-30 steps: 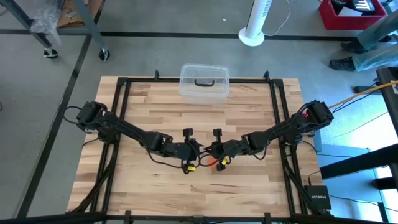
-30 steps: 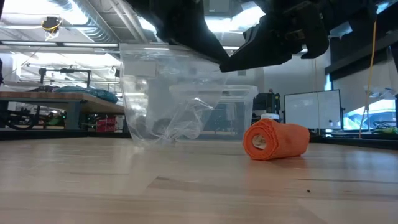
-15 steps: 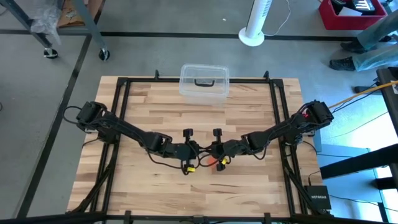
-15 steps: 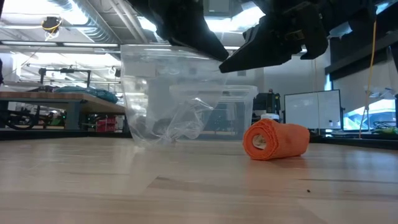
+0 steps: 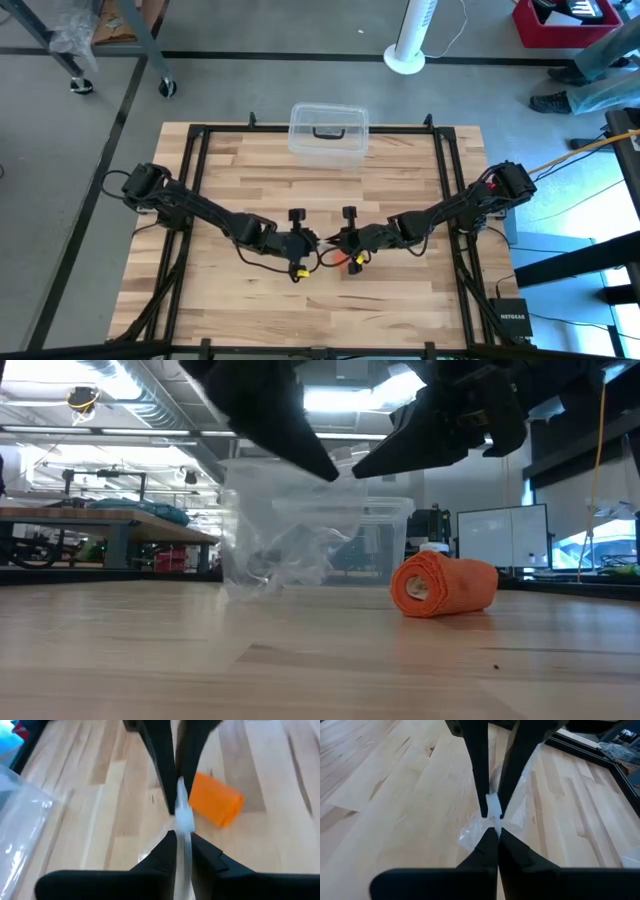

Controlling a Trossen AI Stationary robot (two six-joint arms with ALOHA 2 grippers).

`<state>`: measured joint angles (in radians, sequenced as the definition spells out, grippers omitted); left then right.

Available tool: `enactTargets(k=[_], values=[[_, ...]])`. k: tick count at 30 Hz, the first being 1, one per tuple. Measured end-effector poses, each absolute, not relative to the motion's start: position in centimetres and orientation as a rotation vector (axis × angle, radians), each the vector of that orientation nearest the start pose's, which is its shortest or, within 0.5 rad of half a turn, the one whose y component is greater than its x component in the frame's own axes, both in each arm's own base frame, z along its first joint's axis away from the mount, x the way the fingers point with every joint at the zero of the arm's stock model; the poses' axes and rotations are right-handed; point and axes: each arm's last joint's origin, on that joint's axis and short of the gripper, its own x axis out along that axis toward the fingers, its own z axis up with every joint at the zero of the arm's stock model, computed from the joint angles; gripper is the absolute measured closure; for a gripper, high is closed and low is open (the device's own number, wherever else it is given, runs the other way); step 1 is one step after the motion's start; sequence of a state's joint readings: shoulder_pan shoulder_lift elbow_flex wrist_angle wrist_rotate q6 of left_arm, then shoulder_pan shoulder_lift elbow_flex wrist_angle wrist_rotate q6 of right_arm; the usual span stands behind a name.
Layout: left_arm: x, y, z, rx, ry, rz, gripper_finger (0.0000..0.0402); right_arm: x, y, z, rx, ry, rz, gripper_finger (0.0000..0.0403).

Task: Roll bandage
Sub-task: Open the zip bag

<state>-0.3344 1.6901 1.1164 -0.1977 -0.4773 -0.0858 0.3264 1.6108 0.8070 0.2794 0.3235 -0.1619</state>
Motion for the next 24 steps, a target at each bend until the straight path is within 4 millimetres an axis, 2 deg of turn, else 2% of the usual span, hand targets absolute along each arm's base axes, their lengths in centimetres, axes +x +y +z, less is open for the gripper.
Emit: enactTargets(k=[7,13,17,24], values=[[33.5,-10.6,21.3,0.233,0.774,0.174,0.0398,31.2,9.6,18.5,-0.326,0.496,0.046,0.0400],[33.7,-11.3,22.1,0.211,0.736,0.157,0.0395,31.2,9.6,18.5,-0.326,0.496,0.046,0.0401],[34.4,-11.3,23.3,0.160,0.697,0.170,0.0369,31.2,9.6,18.5,-0.325,0.493,0.045,0.0401],[35.0,-10.8,24.4,0.141,0.664,0.181,0.0290,31.2,9.6,18.6,-0.324,0.488,0.043,0.0401]])
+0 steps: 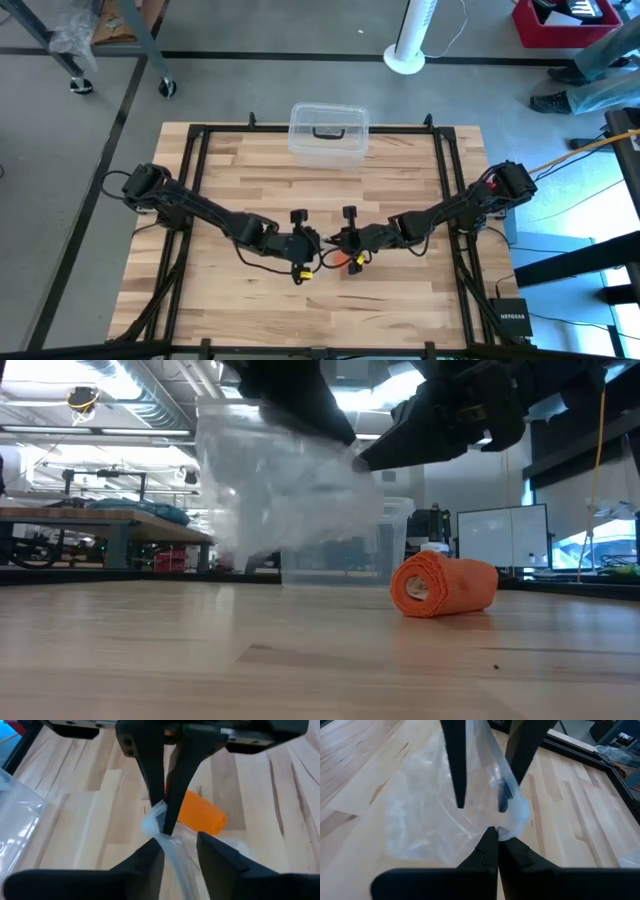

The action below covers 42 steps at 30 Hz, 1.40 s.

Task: Roll bandage
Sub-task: Open the zip bag

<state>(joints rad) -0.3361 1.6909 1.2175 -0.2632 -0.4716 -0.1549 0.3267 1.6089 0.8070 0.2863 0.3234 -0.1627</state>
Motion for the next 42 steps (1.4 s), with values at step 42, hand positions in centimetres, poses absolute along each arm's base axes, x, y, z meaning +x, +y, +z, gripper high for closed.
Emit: enactTargets(k=[42], values=[[35.7,-9.4,24.6,0.065,0.670,0.138,0.0291,31.2,9.6,18.4,-0.328,0.502,0.047,0.0402]])
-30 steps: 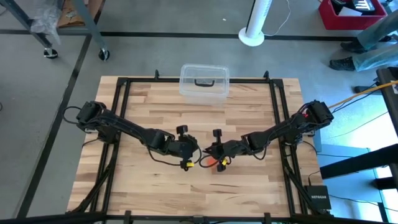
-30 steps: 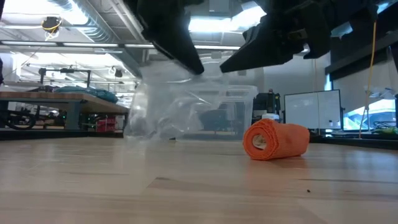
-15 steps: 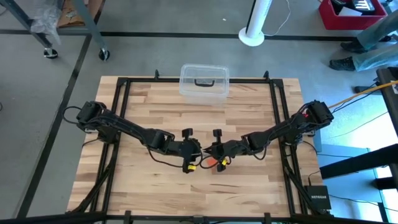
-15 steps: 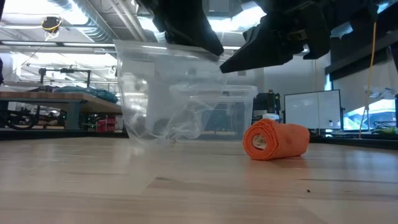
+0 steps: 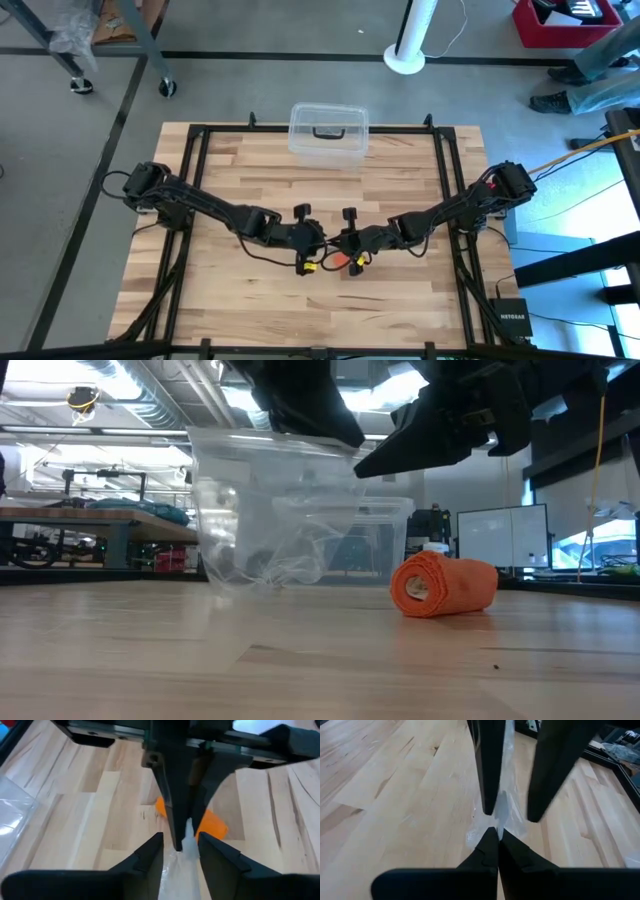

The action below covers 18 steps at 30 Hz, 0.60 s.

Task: Roll bandage
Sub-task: Open the zip bag

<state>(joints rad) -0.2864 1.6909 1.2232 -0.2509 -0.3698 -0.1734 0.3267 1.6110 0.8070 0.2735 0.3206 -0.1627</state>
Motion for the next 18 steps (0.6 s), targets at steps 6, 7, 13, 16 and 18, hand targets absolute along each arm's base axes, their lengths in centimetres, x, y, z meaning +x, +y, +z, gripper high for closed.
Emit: enactTargets(k=[6,7,13,16,18], values=[[35.72,-9.46,24.45,0.062,0.673,0.131,0.0343,31.16,9.60,18.43,-0.328,0.502,0.047,0.0402],[35.72,-9.44,24.27,0.063,0.679,0.132,0.0350,31.16,9.60,18.44,-0.328,0.502,0.047,0.0402],[35.60,-9.39,23.80,0.087,0.691,0.128,0.0377,31.16,9.60,18.43,-0.328,0.503,0.047,0.0402],[35.63,-9.51,24.00,0.089,0.686,0.125,0.0381,31.16,9.60,18.44,-0.328,0.502,0.047,0.0402],[35.65,-9.52,24.04,0.088,0.684,0.125,0.0377,31.15,9.59,18.45,-0.328,0.503,0.047,0.0402]])
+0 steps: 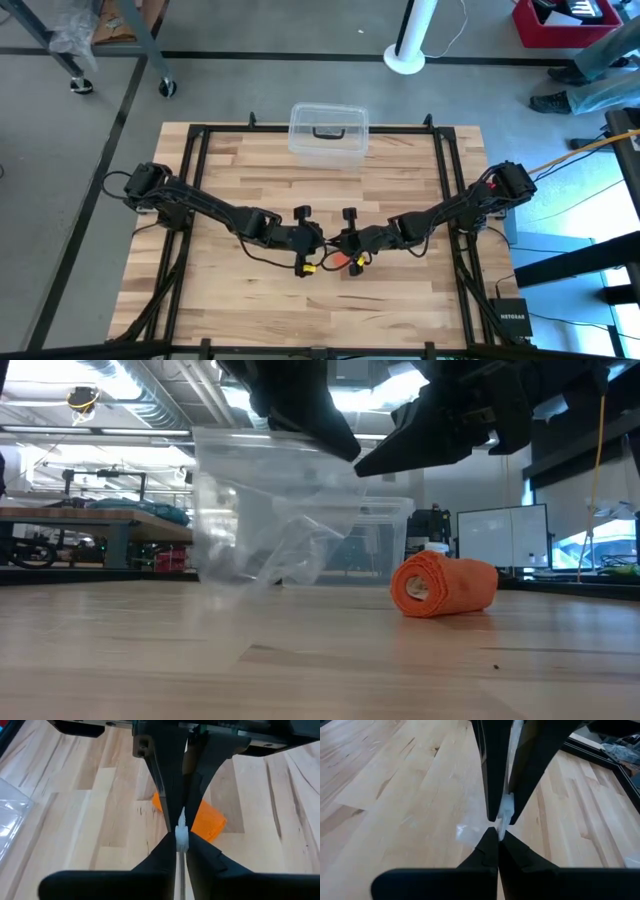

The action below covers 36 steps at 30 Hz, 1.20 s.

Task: Roll bandage
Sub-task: Open the zip bag

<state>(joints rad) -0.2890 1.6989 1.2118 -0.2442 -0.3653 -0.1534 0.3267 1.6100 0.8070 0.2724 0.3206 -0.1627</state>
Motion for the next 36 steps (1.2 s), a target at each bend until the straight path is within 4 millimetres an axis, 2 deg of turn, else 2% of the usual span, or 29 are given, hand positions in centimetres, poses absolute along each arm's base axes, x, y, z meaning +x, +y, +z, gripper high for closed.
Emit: enactTargets(k=[10,14,18,27,36], values=[[35.73,-9.40,24.12,0.056,0.676,0.139,0.0316,31.12,9.58,18.40,-0.330,0.509,0.047,0.0402],[35.72,-9.40,24.11,0.064,0.679,0.137,0.0305,31.12,9.58,18.40,-0.330,0.509,0.047,0.0402],[35.72,-9.39,24.11,0.067,0.679,0.136,0.0319,31.12,9.58,18.40,-0.330,0.508,0.047,0.0402],[35.69,-9.40,24.10,0.094,0.681,0.136,0.0389,31.13,9.57,18.40,-0.330,0.509,0.047,0.0402],[35.11,-9.66,23.85,0.123,0.733,0.157,0.0371,31.15,9.55,18.41,-0.329,0.507,0.045,0.0402]])
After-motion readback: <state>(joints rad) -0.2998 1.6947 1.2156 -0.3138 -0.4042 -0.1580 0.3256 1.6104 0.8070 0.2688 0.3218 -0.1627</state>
